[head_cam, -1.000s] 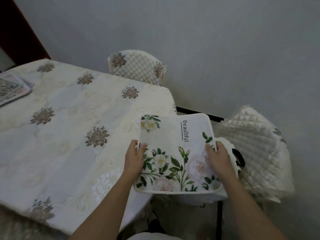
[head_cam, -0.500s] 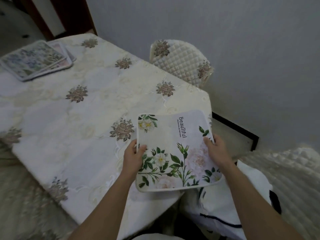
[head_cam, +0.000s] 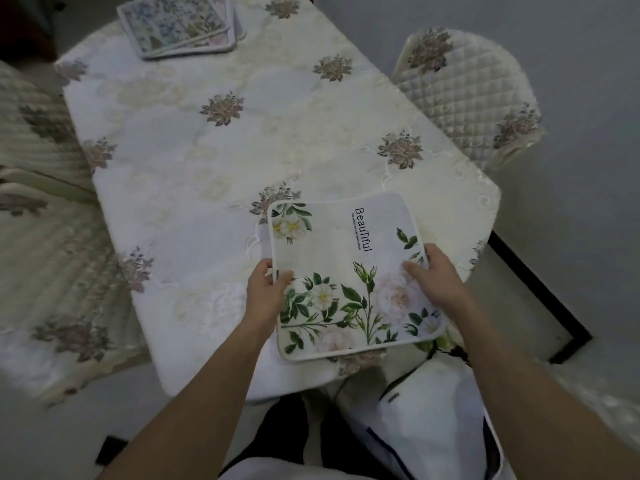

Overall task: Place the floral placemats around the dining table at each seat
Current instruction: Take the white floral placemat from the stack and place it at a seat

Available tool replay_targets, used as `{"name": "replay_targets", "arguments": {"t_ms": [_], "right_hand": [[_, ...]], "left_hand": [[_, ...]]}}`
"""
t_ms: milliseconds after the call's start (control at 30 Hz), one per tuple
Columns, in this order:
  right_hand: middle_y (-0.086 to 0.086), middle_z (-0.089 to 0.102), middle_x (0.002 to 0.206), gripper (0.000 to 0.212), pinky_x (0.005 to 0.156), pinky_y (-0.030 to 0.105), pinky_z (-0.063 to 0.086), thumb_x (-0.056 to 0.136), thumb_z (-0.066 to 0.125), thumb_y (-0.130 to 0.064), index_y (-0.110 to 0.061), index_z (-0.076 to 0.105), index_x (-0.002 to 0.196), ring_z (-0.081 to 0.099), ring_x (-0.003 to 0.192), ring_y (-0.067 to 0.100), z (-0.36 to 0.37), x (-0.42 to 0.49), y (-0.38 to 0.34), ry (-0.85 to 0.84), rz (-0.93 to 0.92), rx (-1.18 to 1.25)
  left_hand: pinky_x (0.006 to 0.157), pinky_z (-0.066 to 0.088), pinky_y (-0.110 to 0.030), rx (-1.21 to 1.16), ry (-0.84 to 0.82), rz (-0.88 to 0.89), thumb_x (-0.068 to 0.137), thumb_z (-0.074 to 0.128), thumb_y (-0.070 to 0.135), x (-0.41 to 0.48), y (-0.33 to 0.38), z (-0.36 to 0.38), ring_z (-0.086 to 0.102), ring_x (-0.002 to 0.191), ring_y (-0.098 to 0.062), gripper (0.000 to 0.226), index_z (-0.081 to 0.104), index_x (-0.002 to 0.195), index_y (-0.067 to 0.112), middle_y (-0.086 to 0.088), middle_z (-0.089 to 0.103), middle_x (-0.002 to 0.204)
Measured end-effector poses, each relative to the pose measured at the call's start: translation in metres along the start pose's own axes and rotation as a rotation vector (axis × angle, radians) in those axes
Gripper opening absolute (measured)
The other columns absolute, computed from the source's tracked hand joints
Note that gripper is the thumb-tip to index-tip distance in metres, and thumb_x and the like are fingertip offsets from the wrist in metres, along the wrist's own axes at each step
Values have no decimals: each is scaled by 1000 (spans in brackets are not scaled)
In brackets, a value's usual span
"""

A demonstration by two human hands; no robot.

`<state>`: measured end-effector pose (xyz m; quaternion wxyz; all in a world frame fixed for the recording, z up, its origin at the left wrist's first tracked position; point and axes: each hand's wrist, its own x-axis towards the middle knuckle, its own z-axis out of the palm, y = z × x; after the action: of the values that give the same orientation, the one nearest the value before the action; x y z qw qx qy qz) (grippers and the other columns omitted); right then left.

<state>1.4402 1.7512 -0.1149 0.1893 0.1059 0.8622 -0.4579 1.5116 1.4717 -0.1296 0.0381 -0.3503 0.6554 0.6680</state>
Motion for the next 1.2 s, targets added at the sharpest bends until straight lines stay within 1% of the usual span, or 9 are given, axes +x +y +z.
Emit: {"name": "replay_targets", "arguments": {"t_ms": [100,233,333,467,633,733,867,1033,1200], "right_hand": [[4,62,109,25,81,32,42,96,59,-18,-11,54,120,58,99,24,-3,19,2,-61,-43,-55],[6,62,115,32,86,34,45,96,60,-19,-11,54,126,59,102,26,0,41,5,-138,-82,-111],[5,64,109,30,81,34,46,94,62,-21,-13,56,123,60,97,25,4,52,4,-178,-102,-119],[-5,63,93,24,71,32,48,93,65,-21,-18,54,114,62,84,18,3,63,9,-207,-106,-150],[7,67,102,33,77,38,55,90,67,-18,-15,56,121,65,90,25,2,69,17,-188,-91,-222],[7,66,104,35,80,36,51,90,66,-17,-14,56,123,64,94,26,4,70,21,-186,-81,-216],[8,64,116,42,83,31,43,90,67,-18,-14,53,130,61,104,28,7,69,28,-163,-93,-236],[9,59,131,52,86,27,36,90,68,-20,-12,47,138,55,116,29,10,65,32,-133,-121,-265],[7,61,124,49,83,28,38,89,69,-20,-14,51,134,56,110,26,9,61,35,-125,-129,-234]], "left_hand": [[83,59,-52,-80,49,-82,93,62,3,-7,-14,9,72,90,-32,15,57,97,17,-10,72,98],[84,58,-56,-163,131,-159,92,64,1,-10,-40,16,71,93,-37,16,56,98,14,-17,71,102],[83,58,-55,-196,167,-189,92,64,0,-14,-49,17,71,92,-37,17,55,97,12,-19,71,105],[82,59,-50,-196,191,-192,91,65,0,-20,-60,20,70,89,-33,19,53,106,5,-17,69,105],[82,60,-48,-55,215,-140,87,72,5,-24,-64,17,72,88,-28,23,58,105,5,-16,71,105],[84,59,-48,115,225,-120,83,78,14,-24,-63,15,72,88,-25,23,61,100,14,-7,74,98],[79,55,-36,437,261,-22,82,79,25,-28,-62,16,65,88,-20,29,60,102,16,1,66,93],[70,47,-29,489,272,-18,83,79,27,-32,-61,19,61,83,-18,29,56,97,17,6,60,84],[71,47,-30,474,260,-54,83,79,26,-34,-62,17,62,86,-20,31,57,101,15,0,63,91]]}}
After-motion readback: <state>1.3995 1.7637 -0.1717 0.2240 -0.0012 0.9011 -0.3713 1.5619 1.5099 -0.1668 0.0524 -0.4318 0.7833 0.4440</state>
